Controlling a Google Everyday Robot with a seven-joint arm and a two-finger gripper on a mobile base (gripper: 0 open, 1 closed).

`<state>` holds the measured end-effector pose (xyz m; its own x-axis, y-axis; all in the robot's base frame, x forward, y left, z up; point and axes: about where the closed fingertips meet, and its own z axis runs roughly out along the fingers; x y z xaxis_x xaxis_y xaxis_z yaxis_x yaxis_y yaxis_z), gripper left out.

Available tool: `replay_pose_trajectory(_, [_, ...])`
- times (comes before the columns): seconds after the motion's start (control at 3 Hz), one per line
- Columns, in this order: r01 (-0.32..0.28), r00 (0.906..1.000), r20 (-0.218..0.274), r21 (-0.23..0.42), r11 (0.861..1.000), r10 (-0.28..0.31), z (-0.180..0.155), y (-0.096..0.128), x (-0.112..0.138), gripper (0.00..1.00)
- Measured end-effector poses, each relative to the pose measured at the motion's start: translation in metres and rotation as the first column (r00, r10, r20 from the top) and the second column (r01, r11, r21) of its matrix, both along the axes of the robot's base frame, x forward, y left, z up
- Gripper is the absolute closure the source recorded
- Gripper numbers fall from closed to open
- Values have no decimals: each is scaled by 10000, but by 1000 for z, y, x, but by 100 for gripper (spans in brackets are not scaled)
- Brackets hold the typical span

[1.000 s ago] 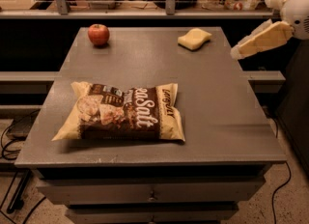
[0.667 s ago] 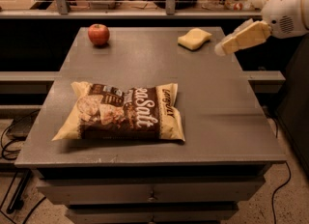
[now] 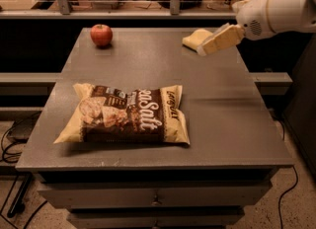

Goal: Move sponge near apple

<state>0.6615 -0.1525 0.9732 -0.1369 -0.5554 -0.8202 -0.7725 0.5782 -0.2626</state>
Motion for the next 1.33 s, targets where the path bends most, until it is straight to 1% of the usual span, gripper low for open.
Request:
replay_pose_trajectory(0.33, [68, 9997, -226, 189, 9998, -63, -18, 9, 30, 0])
replay_pose_trajectory(0.67, [370, 9985, -409, 293, 9989, -358, -34, 9, 59, 0])
replay_pose_trajectory(1.0, [765, 9955, -582, 385, 9963, -742, -49, 2, 84, 0])
replay_pose_trajectory(1.33, [962, 9931, -719, 421, 9945, -930, -61, 1, 103, 0])
